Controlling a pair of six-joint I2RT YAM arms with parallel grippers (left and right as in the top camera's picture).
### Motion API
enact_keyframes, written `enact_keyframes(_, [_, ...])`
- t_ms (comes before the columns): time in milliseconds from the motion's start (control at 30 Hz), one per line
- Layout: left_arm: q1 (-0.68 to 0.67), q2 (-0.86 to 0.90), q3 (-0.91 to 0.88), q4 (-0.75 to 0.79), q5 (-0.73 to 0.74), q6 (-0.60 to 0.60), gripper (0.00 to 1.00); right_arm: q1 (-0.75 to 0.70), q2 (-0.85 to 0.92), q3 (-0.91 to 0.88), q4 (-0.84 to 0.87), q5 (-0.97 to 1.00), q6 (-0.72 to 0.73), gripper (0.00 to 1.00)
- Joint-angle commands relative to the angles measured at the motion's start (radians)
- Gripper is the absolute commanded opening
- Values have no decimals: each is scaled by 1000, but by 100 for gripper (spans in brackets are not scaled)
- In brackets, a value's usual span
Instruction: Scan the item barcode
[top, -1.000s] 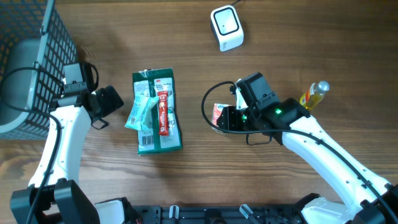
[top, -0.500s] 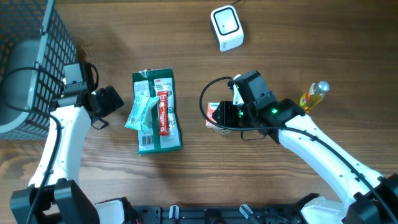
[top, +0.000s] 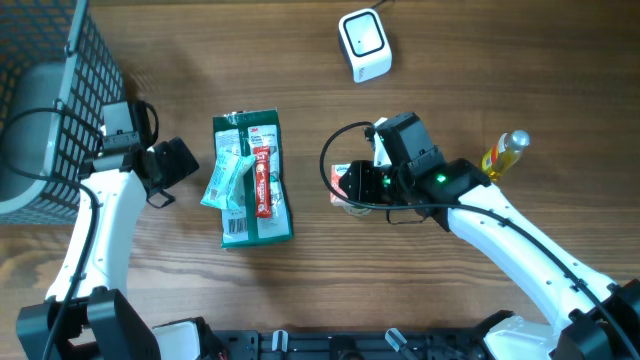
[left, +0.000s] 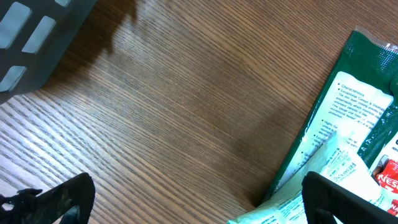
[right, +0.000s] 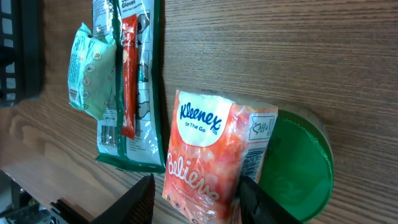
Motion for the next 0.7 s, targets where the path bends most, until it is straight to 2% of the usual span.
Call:
enact_keyframes(0, [5, -15, 14, 2, 5, 2, 100, 4, -8, -2, 5, -10, -18, 45])
enact_keyframes(267, [5, -15, 14, 2, 5, 1, 100, 4, -8, -2, 5, -28, -23, 45])
enact_keyframes(400, [5, -15, 14, 2, 5, 1, 100, 4, -8, -2, 28, -95, -87, 45])
enact_keyframes(667, [5, -15, 14, 2, 5, 1, 100, 4, -8, -2, 6, -9, -87, 49])
